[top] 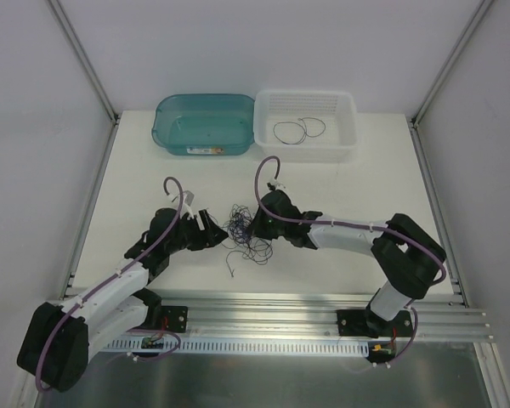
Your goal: Untangle the cables
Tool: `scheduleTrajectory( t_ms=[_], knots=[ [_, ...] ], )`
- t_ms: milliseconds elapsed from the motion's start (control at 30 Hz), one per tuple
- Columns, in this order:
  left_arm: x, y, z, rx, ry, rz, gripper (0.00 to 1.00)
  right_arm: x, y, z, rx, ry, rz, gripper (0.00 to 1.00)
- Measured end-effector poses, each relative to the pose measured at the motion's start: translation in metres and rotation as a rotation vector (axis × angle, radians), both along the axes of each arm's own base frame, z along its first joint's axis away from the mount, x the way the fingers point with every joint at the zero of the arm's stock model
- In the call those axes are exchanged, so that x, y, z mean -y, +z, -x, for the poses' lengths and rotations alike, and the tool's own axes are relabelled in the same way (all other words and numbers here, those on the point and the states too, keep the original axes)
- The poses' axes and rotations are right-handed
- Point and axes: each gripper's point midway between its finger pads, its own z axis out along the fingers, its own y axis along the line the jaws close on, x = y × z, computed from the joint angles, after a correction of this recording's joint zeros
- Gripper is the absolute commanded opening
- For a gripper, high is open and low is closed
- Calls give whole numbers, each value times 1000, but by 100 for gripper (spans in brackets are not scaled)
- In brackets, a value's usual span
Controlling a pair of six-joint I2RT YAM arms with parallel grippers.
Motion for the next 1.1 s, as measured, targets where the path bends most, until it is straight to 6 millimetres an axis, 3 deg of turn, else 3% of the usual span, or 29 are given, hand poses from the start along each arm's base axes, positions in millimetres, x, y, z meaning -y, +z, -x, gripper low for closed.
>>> scheduleTrajectory(
  t_ms=[233, 467, 600, 667, 800, 967, 1100],
  knots=[
    [3, -12, -15, 59, 3, -33, 52, 1, 5, 12, -43, 15, -54, 1],
    [7, -14, -24, 114, -30, -59, 43, -3, 36, 13, -3, 38, -135, 1],
    [14, -4, -25, 159, -67, -29, 37, -5, 49, 12, 20, 45, -166, 1],
    [18, 0, -25, 173, -88, -14, 29, -5, 51, 12, 24, 47, -172, 1],
    [24, 5, -22, 187, -127, 14, 2, -4, 54, 12, 30, 49, -178, 1],
    [27, 7, -19, 183, -143, 33, 0, 4, 47, 11, 28, 36, -163, 1],
    [25, 10, -15, 177, -137, 35, 0, 24, 40, 3, 36, -7, -117, 1]
  ],
)
